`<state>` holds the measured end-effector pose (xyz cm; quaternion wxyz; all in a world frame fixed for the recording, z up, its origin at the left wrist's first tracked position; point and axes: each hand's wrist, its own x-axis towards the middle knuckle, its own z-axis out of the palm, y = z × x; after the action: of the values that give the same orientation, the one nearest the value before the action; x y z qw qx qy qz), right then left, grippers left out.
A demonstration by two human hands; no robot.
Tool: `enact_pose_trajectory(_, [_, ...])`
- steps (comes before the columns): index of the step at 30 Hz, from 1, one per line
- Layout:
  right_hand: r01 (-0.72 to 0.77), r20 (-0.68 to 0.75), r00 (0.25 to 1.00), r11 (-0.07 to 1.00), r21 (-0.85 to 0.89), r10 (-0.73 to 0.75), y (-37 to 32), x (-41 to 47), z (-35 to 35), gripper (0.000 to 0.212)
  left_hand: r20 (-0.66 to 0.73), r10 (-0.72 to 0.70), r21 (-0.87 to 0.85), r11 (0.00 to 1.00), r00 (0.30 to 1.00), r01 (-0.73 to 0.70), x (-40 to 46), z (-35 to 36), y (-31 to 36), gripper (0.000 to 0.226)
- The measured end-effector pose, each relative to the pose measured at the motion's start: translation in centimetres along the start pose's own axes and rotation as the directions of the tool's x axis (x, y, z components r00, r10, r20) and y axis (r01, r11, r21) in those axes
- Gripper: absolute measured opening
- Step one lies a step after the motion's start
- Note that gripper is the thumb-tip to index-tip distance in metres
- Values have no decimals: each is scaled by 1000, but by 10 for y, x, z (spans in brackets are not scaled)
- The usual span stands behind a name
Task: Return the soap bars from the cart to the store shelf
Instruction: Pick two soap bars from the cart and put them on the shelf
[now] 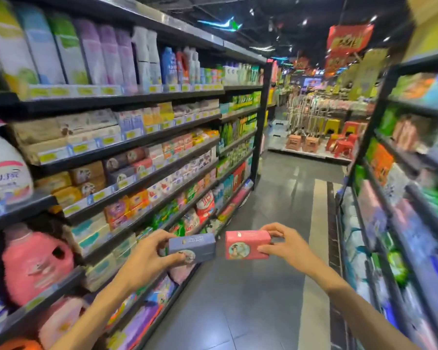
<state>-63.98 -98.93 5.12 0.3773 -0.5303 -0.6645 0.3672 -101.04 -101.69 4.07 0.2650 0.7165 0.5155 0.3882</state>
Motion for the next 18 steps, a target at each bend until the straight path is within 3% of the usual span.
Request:
enact_pose_trajectory(11, [74, -29, 997, 997, 14, -73, 12, 230, -33, 38, -20, 64, 34, 997, 998, -63, 234, -7, -61, 37])
enact_pose_trajectory(18, [146, 100, 983, 987, 61, -151, 10, 401, -1, 41, -149, -50, 21, 998, 988, 53, 322, -47, -109, 40])
